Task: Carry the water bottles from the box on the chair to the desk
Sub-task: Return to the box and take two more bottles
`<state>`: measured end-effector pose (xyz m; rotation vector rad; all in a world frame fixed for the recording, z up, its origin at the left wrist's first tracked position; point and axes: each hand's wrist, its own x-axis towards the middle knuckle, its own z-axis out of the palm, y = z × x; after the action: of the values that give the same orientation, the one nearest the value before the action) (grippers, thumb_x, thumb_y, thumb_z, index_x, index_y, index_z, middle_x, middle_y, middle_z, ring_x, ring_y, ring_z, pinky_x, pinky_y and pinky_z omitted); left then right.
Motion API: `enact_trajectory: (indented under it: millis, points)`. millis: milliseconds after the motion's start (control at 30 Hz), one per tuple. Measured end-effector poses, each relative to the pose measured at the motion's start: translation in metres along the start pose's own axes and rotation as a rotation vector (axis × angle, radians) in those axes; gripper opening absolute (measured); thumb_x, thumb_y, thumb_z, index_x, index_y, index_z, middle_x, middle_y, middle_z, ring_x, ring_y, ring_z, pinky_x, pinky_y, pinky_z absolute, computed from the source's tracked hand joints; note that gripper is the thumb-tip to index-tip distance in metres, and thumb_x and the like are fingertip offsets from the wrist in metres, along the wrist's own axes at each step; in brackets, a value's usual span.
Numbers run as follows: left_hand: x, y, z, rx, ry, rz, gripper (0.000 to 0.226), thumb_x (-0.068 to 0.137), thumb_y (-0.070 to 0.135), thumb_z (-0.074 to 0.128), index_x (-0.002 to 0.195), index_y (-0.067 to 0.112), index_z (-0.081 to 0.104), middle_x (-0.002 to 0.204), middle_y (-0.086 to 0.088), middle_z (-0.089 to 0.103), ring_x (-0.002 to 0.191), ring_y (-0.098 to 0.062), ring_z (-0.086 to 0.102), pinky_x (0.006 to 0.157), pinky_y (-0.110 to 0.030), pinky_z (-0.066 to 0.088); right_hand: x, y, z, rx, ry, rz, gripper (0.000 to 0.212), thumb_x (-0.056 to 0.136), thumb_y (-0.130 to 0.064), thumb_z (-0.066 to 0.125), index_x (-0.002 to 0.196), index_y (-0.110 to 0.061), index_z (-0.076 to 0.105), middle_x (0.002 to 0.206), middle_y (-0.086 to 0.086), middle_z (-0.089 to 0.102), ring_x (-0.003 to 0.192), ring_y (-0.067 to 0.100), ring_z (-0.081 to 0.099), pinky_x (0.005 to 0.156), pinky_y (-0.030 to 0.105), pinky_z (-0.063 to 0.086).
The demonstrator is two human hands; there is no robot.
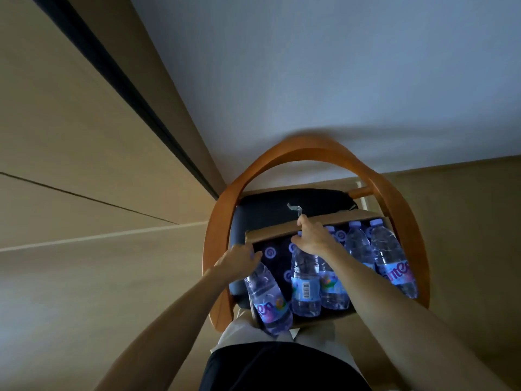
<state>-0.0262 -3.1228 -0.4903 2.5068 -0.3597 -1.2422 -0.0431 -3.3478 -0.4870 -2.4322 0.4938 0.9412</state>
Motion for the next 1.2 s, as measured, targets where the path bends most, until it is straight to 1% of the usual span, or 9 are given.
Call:
enact_trajectory:
  millis: [167,233,333,433,567,733,833,967,1200]
  points:
    - [-0.001,0.0,-0.006,0.116,-0.049,0.033,0.037,0.096,0.055,0.034,0.095,0.02,0.044,0.091,-0.012,0.061,0.08,-0.031,0.06,0.064,-0.033,0.041,-0.008,0.004,-0.015,-0.069,-0.046,-0.147,0.012,0.088,-0.033,0.054,0.087,-0.022,0.05,0.081,-0.002,0.058,0.075,0.02,0.057,0.06,0.033,0.044]
    - [-0.004,0.004,-0.007,0.033,-0.061,0.044,0.029,0.093,0.054,0.038,0.085,0.027,0.041,0.081,-0.005,0.056,0.072,-0.026,0.056,0.061,-0.032,0.04,-0.013,0.003,-0.02,-0.087,-0.059,-0.181,0.02,0.088,-0.034,0.055,0.074,-0.022,0.047,0.076,-0.004,0.054,0.072,0.019,0.055,0.054,0.03,0.036]
    - [-0.011,0.012,-0.003,-0.027,-0.021,0.055,0.029,0.09,0.051,0.042,0.077,0.026,0.039,0.077,-0.003,0.056,0.072,-0.026,0.059,0.058,-0.031,0.041,-0.021,0.001,-0.025,-0.159,-0.05,-0.215,0.027,0.083,-0.045,0.057,0.071,-0.025,0.046,0.07,-0.009,0.052,0.068,0.017,0.054,0.051,0.029,0.031]
    - [-0.019,0.019,0.0,-0.006,0.064,0.053,0.036,0.088,0.06,0.042,0.079,0.026,0.043,0.077,0.0,0.058,0.069,-0.021,0.058,0.058,-0.031,0.041,-0.031,0.0,-0.025,-0.209,-0.029,-0.245,0.039,0.079,-0.063,0.06,0.07,-0.027,0.048,0.065,-0.009,0.054,0.058,0.01,0.051,0.052,0.029,0.037]
    - [-0.039,0.023,0.002,-0.041,0.128,0.029,0.04,0.088,0.063,0.044,0.086,0.023,0.048,0.083,-0.004,0.064,0.074,-0.022,0.063,0.069,-0.036,0.052,-0.045,0.001,-0.023,-0.206,-0.002,-0.276,0.028,0.083,-0.048,0.057,0.071,-0.024,0.048,0.069,-0.005,0.056,0.061,0.014,0.053,0.05,0.029,0.032]
    - [-0.073,0.027,0.003,-0.113,0.195,0.008,0.026,0.092,0.042,0.046,0.095,0.017,0.053,0.091,-0.008,0.069,0.082,-0.027,0.066,0.075,-0.038,0.056,-0.073,0.007,-0.031,-0.169,-0.031,-0.37,0.018,0.084,-0.04,0.055,0.074,-0.026,0.051,0.077,0.001,0.058,0.064,0.018,0.057,0.053,0.031,0.037]
    - [-0.101,0.034,0.005,-0.067,0.32,0.03,0.022,0.092,0.039,0.045,0.092,0.018,0.053,0.087,-0.009,0.066,0.076,-0.027,0.064,0.066,-0.034,0.051,-0.096,0.013,-0.038,-0.145,0.036,-0.43,0.018,0.088,-0.038,0.052,0.074,-0.027,0.049,0.078,0.004,0.059,0.061,0.021,0.057,0.055,0.035,0.042]
    - [-0.142,0.039,0.004,-0.012,0.554,0.027,0.023,0.094,0.04,0.045,0.089,0.019,0.05,0.081,-0.008,0.065,0.072,-0.029,0.062,0.063,-0.036,0.049,-0.126,0.011,-0.053,-0.083,0.189,-0.542,0.023,0.092,-0.033,0.052,0.072,-0.023,0.047,0.063,0.0,0.058,0.056,0.019,0.055,0.049,0.033,0.038]
    - [-0.233,0.025,-0.04,-0.165,0.936,-0.032,0.015,0.091,0.041,0.049,0.091,0.025,0.049,0.074,-0.005,0.062,0.07,-0.029,0.057,0.059,-0.03,0.041,-0.169,-0.039,-0.098,-0.072,0.412,-0.687,0.017,0.088,-0.025,0.053,0.073,-0.017,0.051,0.066,0.001,0.06,0.061,0.022,0.054,0.054,0.029,0.04]
